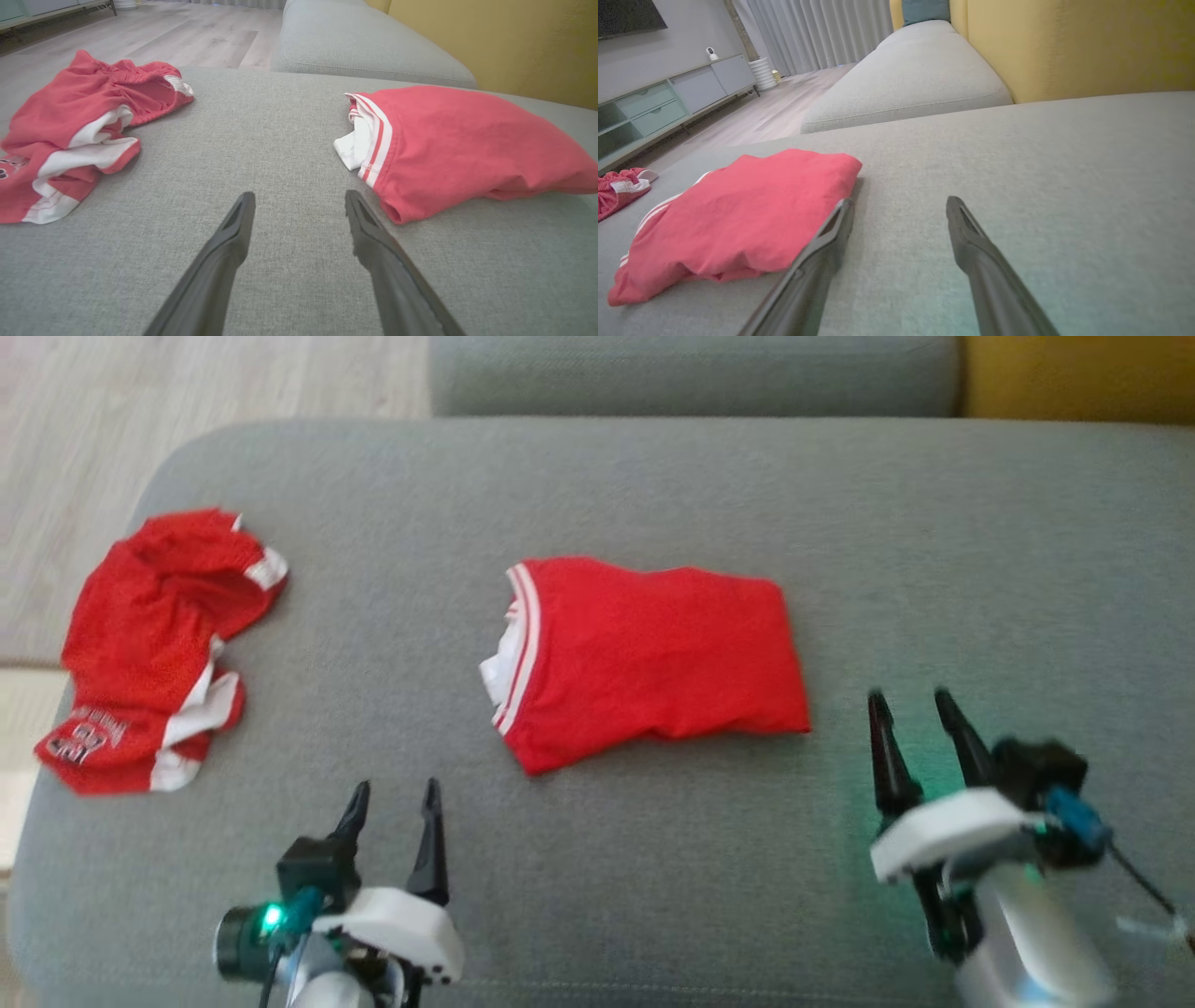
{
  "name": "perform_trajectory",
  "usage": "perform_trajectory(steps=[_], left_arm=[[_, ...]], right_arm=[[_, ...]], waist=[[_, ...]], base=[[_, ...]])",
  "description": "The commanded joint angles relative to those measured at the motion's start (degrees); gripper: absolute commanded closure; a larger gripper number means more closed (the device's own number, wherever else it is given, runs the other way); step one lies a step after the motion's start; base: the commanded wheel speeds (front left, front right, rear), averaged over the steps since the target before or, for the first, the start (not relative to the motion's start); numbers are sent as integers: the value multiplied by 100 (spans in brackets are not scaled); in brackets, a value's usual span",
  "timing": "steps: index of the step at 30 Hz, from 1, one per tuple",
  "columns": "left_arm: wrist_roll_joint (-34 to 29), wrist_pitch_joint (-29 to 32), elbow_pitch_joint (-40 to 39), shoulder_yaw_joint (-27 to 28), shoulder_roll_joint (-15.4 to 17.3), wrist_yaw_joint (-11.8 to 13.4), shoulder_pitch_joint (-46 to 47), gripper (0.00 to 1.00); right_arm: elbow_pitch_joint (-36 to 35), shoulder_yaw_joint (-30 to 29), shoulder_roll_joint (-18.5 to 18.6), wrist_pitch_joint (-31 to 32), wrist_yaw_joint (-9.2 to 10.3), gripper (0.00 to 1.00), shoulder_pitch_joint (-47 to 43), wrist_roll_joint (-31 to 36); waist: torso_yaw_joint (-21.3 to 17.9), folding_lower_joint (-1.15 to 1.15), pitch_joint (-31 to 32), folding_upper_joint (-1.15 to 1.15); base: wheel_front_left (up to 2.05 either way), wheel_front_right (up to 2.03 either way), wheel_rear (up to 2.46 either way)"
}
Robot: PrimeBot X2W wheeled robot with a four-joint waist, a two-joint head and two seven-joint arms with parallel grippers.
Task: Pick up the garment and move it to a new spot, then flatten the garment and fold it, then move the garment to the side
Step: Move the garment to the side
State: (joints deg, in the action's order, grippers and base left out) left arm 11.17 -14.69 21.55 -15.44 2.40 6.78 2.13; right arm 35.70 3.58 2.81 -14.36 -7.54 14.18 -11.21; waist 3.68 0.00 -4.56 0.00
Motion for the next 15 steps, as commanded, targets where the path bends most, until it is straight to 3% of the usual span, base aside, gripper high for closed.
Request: perform_trajectory(steps=[1, 8, 15], left_arm=[[5, -31, -209, 138, 48, -19, 336, 0], [113, -31, -272, -80, 48, 0, 601, 0], [373, -31, -300, -127, 48, 42, 687, 0]], right_arm=[[-129, 183, 7, -63, 5, 0, 354, -43], [650, 312, 7, -63, 5, 0, 1299, 92], [1503, 330, 7, -63, 5, 0, 1767, -70]], waist=[[170, 0, -166, 0], [640, 0, -608, 0], [824, 0, -793, 0]], base=[[0, 0, 0], [0, 0, 0], [0, 0, 0]])
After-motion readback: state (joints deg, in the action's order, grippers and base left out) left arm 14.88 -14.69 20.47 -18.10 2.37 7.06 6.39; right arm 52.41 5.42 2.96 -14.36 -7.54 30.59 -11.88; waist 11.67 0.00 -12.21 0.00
